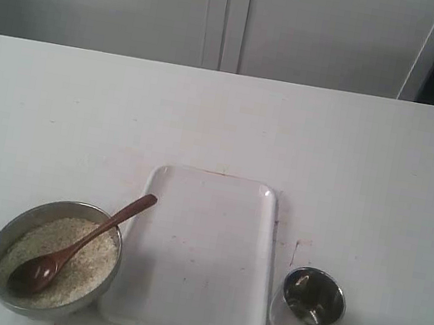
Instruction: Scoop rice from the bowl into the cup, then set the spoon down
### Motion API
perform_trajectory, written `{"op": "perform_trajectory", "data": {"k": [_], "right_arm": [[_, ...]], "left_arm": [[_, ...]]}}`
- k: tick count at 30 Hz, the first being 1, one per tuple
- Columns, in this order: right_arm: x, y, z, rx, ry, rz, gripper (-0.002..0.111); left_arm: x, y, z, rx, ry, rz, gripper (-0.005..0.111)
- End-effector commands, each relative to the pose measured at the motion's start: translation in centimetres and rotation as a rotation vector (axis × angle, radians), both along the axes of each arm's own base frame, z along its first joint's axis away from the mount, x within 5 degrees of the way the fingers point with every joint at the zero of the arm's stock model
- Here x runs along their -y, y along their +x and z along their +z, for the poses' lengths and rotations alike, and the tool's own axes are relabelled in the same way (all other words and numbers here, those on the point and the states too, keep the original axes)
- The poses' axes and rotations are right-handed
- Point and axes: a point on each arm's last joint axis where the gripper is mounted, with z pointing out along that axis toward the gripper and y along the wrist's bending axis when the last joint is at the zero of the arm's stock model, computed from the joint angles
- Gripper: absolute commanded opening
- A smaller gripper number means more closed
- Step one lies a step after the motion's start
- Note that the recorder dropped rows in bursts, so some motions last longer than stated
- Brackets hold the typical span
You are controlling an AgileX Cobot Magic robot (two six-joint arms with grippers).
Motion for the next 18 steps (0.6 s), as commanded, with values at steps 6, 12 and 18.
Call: {"op": "perform_trajectory", "data": {"k": [6,12,18], "right_arm": [[-1.3,-0.6,6.6,-0.172,-0.295,0.073,0.000],[-3.0,4.4,8.2,-0.481,-0.384,0.231,0.000],[-4.8,8.3,7.2,-0.705,-0.358,0.421,0.000]], "left_arm": [[0.0,0.0,-0.2,-0.006,-0.003,-0.007,0.014],[0.0,0.0,-0.2,-0.006,-0.003,-0.007,0.014],[0.0,0.0,-0.2,-0.006,-0.003,-0.007,0.014]]}}
